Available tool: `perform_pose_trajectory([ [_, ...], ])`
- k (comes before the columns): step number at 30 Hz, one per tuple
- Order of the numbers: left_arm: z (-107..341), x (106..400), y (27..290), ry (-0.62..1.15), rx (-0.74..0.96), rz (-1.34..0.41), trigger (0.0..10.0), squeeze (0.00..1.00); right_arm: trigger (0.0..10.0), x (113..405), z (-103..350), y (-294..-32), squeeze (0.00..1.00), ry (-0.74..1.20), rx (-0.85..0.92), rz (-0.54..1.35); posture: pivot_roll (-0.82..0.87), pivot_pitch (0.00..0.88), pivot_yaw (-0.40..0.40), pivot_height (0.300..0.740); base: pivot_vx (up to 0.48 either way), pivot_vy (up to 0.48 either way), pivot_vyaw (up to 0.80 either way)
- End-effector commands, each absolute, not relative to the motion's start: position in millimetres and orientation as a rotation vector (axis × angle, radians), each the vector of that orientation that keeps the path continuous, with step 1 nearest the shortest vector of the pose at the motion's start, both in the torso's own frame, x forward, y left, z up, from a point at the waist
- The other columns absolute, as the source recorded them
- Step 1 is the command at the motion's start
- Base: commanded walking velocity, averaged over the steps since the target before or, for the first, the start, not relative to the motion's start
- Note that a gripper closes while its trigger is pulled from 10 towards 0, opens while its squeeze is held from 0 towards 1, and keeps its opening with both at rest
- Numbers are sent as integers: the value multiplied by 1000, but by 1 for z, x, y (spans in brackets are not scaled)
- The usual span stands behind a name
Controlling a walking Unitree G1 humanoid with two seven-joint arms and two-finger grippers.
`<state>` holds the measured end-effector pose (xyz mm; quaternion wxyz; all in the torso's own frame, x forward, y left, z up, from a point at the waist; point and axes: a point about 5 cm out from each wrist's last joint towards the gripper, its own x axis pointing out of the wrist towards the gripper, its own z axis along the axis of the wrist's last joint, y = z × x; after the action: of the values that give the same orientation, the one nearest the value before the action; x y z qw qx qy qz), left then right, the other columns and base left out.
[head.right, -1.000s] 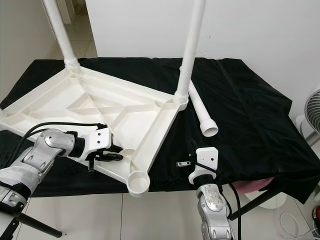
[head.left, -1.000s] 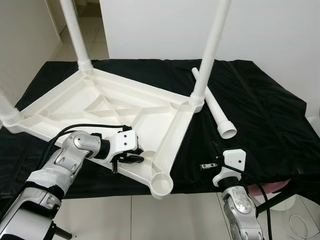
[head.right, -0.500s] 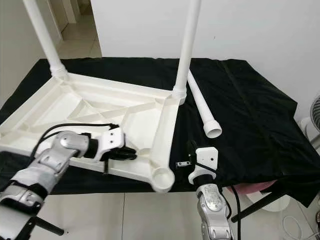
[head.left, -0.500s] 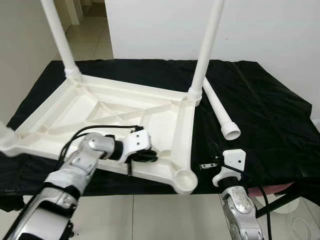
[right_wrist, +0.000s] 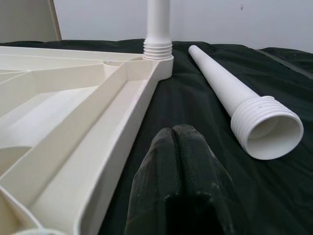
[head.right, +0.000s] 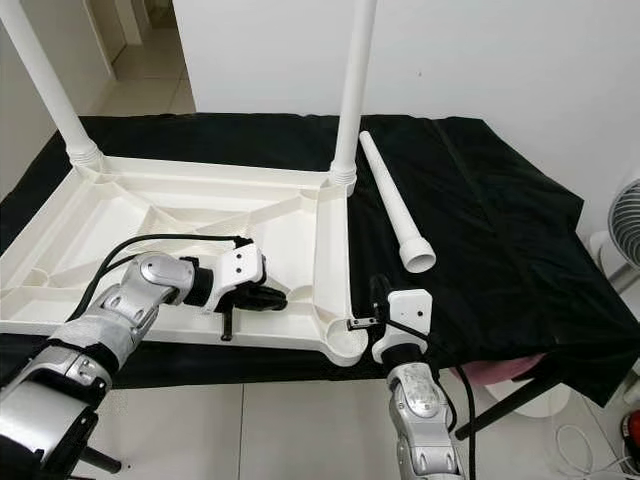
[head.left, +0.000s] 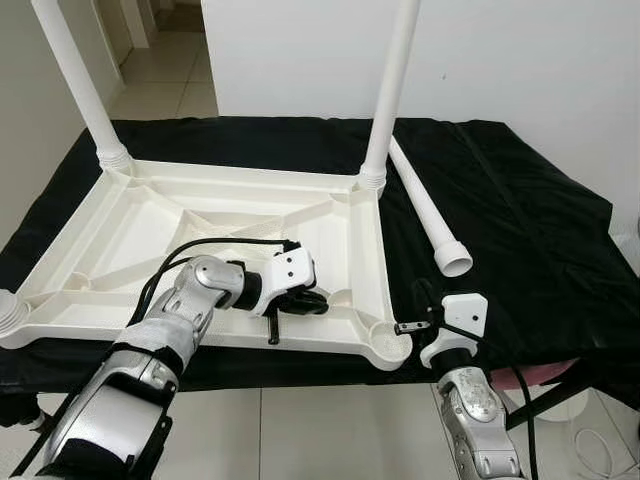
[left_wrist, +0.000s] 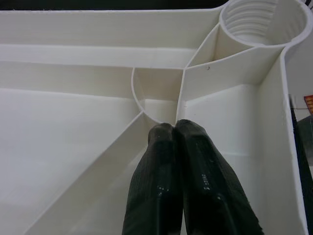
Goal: Building children table
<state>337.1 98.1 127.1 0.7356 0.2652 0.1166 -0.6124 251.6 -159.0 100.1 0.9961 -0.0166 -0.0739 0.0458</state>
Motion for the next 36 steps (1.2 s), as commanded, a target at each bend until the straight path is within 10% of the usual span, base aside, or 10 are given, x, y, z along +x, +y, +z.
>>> perform_pose_trajectory([
  [1, 116, 353, 125, 261, 625, -929, 0, 0, 10000, 252, 100, -159, 0, -141, -28, 87, -102, 0, -7, 740, 0, 0, 0],
  [15, 124, 369, 148, 270, 744, -738, 1020, 0, 10000, 252, 99, -157, 0, -138, -24, 91, -103, 0, -6, 740, 0, 0, 0],
  [16, 126, 369, 145, 257, 722, -735, 10000, 0, 10000, 252, 100, -157, 0, -139, -25, 91, -107, 0, -5, 740, 0, 0, 0],
  [21, 134, 361, 122, 182, 568, -871, 10000, 0, 10000, 253, 101, -158, 0, -143, -29, 89, -109, 0, -6, 740, 0, 0, 0],
  [22, 135, 357, 117, 171, 522, -914, 10000, 1000, 10000, 254, 101, -159, 0, -146, -31, 90, -110, 0, -7, 740, 0, 0, 0],
  [27, 144, 343, 99, 113, 441, -1059, 10000, 1000, 10000, 259, 105, -160, 0, -157, -31, 95, -111, 0, -12, 740, 0, 0, 0],
  [28, 150, 338, 92, 71, 427, -1100, 10000, 1000, 10000, 262, 107, -161, 1000, -162, -15, 100, -112, 0, -12, 740, 0, 0, 0],
  [33, 170, 332, 77, -23, 339, -1116, 10000, 1000, 10000, 274, 116, -167, 1000, -188, 6, 95, -116, 0, -9, 740, 0, 0, 0],
  [34, 177, 331, 73, -47, 294, -1100, 10000, 384, 10000, 281, 121, -171, 1000, -205, -2, 81, -117, 0, -6, 740, 0, 0, 0],
  [36, 183, 330, 70, -61, 254, -1086, 10000, 0, 10000, 287, 127, -176, 1000, -220, -11, 64, -117, 0, -6, 740, 0, 0, 0],
])
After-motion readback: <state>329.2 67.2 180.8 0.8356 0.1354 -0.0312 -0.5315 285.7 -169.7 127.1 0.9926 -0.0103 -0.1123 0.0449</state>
